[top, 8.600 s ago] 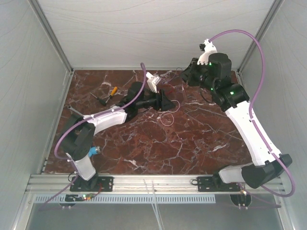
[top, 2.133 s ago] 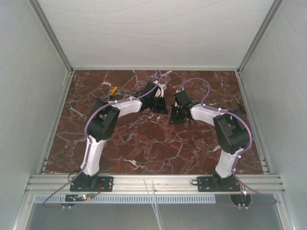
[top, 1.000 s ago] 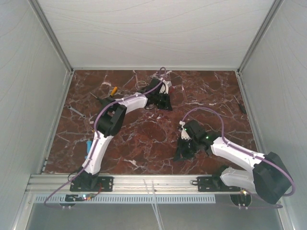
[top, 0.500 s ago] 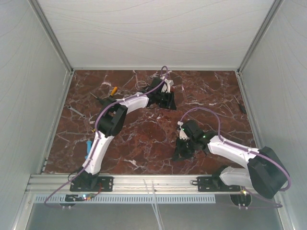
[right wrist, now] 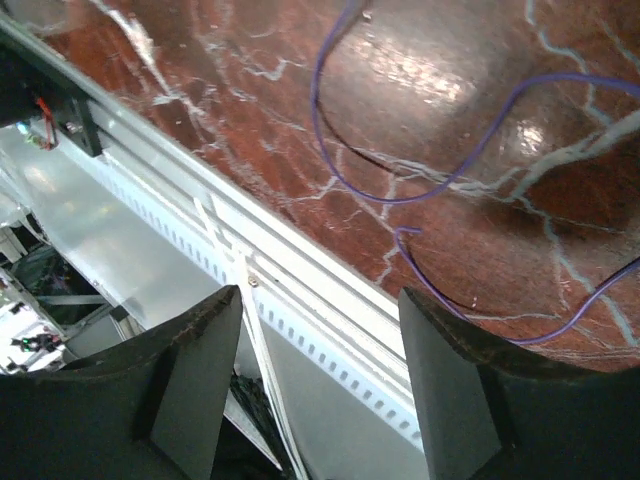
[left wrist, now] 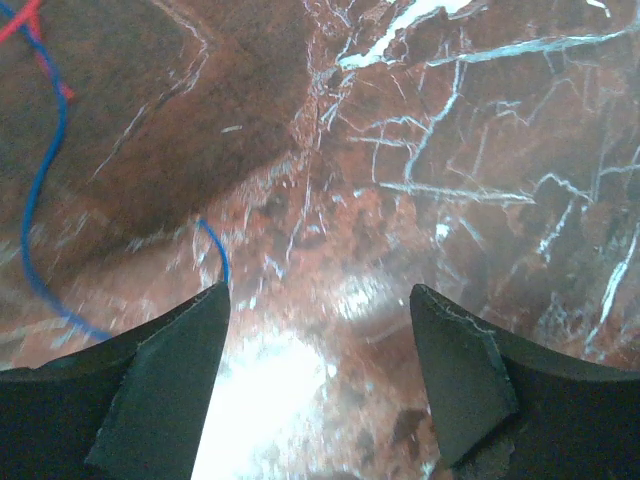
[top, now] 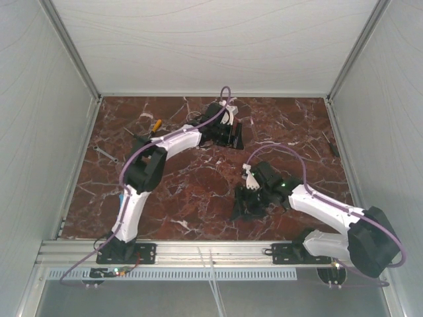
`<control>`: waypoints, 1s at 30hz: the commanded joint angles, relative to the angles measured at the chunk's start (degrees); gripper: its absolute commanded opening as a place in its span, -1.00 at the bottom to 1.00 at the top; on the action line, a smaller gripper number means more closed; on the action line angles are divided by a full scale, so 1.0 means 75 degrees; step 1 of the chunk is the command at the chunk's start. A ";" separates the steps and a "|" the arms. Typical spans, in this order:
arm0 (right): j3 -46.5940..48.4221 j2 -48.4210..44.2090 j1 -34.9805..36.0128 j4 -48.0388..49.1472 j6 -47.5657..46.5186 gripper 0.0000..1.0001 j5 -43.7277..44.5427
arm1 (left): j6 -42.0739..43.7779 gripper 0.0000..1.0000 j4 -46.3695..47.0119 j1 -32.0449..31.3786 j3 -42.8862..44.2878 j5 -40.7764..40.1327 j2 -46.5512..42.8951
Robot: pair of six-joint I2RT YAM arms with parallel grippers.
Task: Zip-tie the wires
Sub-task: Straighten the cable at the center of the board.
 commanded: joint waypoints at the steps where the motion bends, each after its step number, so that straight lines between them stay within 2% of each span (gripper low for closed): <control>1: 0.0650 -0.0432 0.0059 -0.0660 -0.0322 0.29 -0.0221 | 0.0322 0.50 0.0014 -0.0032 -0.0737 -0.0622 -0.1488; 7: 0.1137 -0.0146 0.0125 -0.0251 -0.0252 0.33 0.0255 | 0.0140 0.57 0.0096 0.0061 -0.2587 -0.1637 -0.3178; 11: 0.1452 0.0445 0.0354 0.0277 -0.0169 0.21 0.1306 | -0.0363 0.57 0.0228 0.0420 -0.4207 -0.2200 -0.4547; 16: 0.2234 0.1748 0.0592 0.0344 -0.0282 -0.05 0.2657 | -0.0830 0.59 0.0327 0.0921 -0.5764 -0.2382 -0.6152; 22: 0.3066 0.3289 0.1255 -0.0004 0.0114 -0.23 0.3647 | -0.0840 0.59 0.0064 0.1030 -0.6681 -0.2478 -0.7329; 25: 0.3139 0.3750 0.1449 -0.0009 0.0576 -0.34 0.3902 | -0.0874 0.59 -0.0017 0.1052 -0.6938 -0.2463 -0.7716; 30: 0.3180 0.4294 0.1788 0.0077 0.1095 -0.41 0.4246 | -0.0913 0.59 -0.0031 0.1055 -0.7162 -0.2277 -0.8126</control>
